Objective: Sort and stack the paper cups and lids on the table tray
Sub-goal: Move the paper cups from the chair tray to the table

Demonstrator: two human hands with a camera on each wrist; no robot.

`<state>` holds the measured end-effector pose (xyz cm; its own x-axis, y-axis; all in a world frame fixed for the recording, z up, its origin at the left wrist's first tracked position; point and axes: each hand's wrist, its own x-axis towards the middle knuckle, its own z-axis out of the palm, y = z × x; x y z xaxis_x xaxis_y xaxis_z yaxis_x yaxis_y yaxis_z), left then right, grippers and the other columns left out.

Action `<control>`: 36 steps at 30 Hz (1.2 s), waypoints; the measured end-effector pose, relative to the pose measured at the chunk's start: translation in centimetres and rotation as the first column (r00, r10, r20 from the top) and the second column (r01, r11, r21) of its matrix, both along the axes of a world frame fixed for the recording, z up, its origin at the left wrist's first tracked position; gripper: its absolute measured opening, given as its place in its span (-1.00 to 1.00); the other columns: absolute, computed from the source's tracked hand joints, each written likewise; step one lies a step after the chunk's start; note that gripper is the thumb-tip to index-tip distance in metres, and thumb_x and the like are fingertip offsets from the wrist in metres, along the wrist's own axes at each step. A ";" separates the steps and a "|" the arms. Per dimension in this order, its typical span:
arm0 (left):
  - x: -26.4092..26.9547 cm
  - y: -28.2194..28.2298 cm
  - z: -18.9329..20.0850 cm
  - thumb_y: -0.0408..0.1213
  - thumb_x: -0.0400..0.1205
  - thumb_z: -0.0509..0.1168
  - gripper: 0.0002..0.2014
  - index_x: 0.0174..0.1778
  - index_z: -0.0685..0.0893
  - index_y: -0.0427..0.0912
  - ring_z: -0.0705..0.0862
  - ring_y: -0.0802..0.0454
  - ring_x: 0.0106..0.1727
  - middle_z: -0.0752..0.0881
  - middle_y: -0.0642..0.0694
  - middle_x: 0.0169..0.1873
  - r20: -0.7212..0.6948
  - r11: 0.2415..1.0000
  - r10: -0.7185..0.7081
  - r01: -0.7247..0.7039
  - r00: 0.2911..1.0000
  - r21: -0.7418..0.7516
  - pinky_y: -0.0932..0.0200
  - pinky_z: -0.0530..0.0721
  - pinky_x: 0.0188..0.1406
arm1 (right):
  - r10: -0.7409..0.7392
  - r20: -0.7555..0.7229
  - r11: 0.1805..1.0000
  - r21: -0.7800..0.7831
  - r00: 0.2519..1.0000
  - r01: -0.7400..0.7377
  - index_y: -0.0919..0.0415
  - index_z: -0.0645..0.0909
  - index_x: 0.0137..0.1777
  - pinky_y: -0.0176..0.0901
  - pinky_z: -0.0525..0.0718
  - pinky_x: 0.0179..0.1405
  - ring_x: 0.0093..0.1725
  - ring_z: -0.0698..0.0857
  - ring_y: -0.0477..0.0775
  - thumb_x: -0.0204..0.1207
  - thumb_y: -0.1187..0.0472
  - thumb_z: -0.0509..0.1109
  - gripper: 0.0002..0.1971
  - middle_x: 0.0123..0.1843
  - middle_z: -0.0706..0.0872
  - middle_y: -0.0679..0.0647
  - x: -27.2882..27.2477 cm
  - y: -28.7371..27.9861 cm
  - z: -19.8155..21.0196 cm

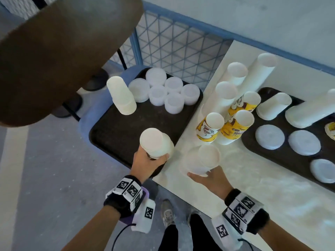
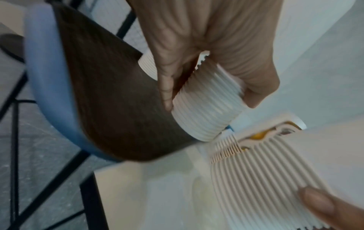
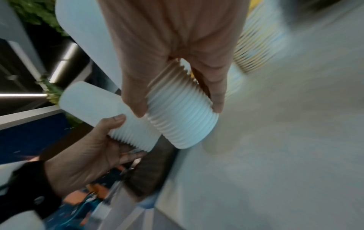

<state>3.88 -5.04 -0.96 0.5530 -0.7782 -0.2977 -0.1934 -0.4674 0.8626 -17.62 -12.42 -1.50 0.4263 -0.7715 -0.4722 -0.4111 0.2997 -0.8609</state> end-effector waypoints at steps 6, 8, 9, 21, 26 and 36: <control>-5.6 -2.4 -1.1 -0.15 0.25 0.60 -0.23 0.36 0.45 -0.17 0.62 0.16 0.06 0.61 0.27 -0.08 -0.060 0.989 -0.149 0.147 0.987 -0.035 0.75 0.45 -0.11 | -0.300 -0.079 0.952 -0.093 0.951 0.292 0.26 0.48 0.35 0.11 0.69 0.17 0.14 0.72 0.14 -0.12 -0.10 0.69 -0.02 0.12 0.74 0.11 -5.8 -1.5 -0.7; -7.1 -3.0 -1.0 0.00 0.17 0.54 -0.20 0.34 0.43 -0.09 0.62 0.16 0.08 0.62 0.23 -0.04 -0.075 0.984 -0.176 0.173 0.982 -0.048 0.64 0.50 -0.08 | -0.345 -0.099 0.932 -0.155 0.933 0.328 0.23 0.41 0.38 0.17 0.68 0.17 0.12 0.70 0.15 0.04 0.08 0.72 -0.12 0.09 0.70 0.04 -6.2 -2.1 -0.9; -7.7 -3.3 -1.0 0.02 0.15 0.52 -0.19 0.33 0.42 -0.05 0.61 0.16 0.09 0.62 0.20 -0.01 -0.080 0.982 -0.185 0.181 0.979 -0.053 0.55 0.50 -0.03 | -0.366 -0.103 0.921 -0.180 0.925 0.344 0.22 0.39 0.38 0.19 0.68 0.17 0.12 0.69 0.16 0.11 0.17 0.71 -0.16 0.09 0.68 0.03 -6.2 -2.4 -1.0; -10.9 -5.0 -1.8 -0.20 0.28 0.60 -0.18 0.41 0.32 -0.01 0.61 -0.07 0.26 0.63 -0.02 0.19 -0.004 0.993 -0.111 0.111 0.994 -0.029 0.09 0.56 0.26 | -0.389 -0.109 0.901 -0.252 0.915 0.353 0.14 0.17 0.51 -0.20 0.44 0.11 0.30 0.57 0.24 0.27 0.27 0.62 -0.12 0.35 0.59 0.20 -4.3 -3.2 -0.8; -10.7 -4.8 -2.1 -0.25 0.32 0.58 -0.13 0.48 0.24 -0.04 0.53 -0.05 0.36 0.55 -0.05 0.33 -0.037 0.987 -0.161 0.161 0.986 0.016 0.19 0.46 0.28 | -0.350 -0.138 0.922 -0.228 0.927 0.314 0.11 0.13 0.52 -0.10 0.51 0.20 0.31 0.59 0.27 0.28 0.23 0.62 -0.10 0.36 0.57 0.21 -4.6 -3.3 -1.3; -3.0 -3.6 -0.1 -0.51 0.46 0.36 -0.42 0.41 0.40 -0.13 0.57 0.03 0.25 0.58 -0.05 0.12 -0.005 0.996 -0.088 0.088 0.996 0.006 0.19 0.53 0.24 | -0.233 -0.197 0.955 -0.231 0.952 0.186 0.15 0.06 0.57 0.21 0.53 0.34 0.37 0.54 0.31 0.26 0.34 0.62 -0.01 0.43 0.51 0.24 -6.9 -3.3 -1.4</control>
<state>0.87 -8.61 -1.04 0.4809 -0.8219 -0.3054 -0.2297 -0.4542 0.8608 -24.56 -15.72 -2.88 0.1486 -0.9228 -0.3554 -0.5440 0.2238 -0.8086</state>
